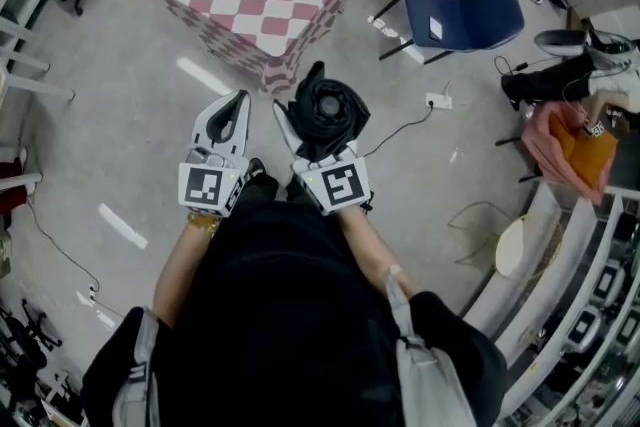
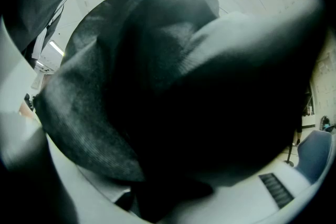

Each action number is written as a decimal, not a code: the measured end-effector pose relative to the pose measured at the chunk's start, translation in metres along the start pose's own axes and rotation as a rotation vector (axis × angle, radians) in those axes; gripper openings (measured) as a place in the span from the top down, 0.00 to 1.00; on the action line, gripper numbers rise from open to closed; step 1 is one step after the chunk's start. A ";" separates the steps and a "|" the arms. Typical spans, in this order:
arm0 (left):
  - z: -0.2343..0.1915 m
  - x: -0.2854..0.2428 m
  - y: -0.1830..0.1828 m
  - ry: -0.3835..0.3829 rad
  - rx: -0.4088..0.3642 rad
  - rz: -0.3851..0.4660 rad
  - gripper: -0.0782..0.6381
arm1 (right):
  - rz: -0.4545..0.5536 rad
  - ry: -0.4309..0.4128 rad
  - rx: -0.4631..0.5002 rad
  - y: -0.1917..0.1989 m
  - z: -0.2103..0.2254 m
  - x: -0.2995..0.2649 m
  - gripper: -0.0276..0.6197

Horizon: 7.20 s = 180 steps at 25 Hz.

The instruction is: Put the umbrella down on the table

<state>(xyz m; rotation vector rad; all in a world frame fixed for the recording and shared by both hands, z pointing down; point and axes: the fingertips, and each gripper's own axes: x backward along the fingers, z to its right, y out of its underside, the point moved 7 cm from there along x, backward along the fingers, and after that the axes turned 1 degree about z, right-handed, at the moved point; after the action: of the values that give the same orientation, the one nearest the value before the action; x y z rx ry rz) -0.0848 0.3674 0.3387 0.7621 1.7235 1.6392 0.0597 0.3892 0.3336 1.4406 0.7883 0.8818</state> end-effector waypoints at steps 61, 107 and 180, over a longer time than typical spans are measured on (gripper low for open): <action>-0.200 -0.237 0.034 0.153 0.043 -0.109 0.87 | -0.195 0.022 0.039 0.058 0.127 -0.273 0.67; -0.322 -0.389 0.083 0.002 0.059 -0.181 0.87 | -0.911 -0.136 -0.336 0.250 0.351 -0.522 0.67; -0.416 -0.403 0.095 -0.055 0.134 -0.266 0.87 | -1.339 -0.082 -0.324 0.362 0.355 -0.606 0.63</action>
<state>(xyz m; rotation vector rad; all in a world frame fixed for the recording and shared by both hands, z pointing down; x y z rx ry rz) -0.1534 -0.2018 0.4653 0.6028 1.8227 1.3239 0.0679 -0.3333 0.6539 0.4161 1.2134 -0.1033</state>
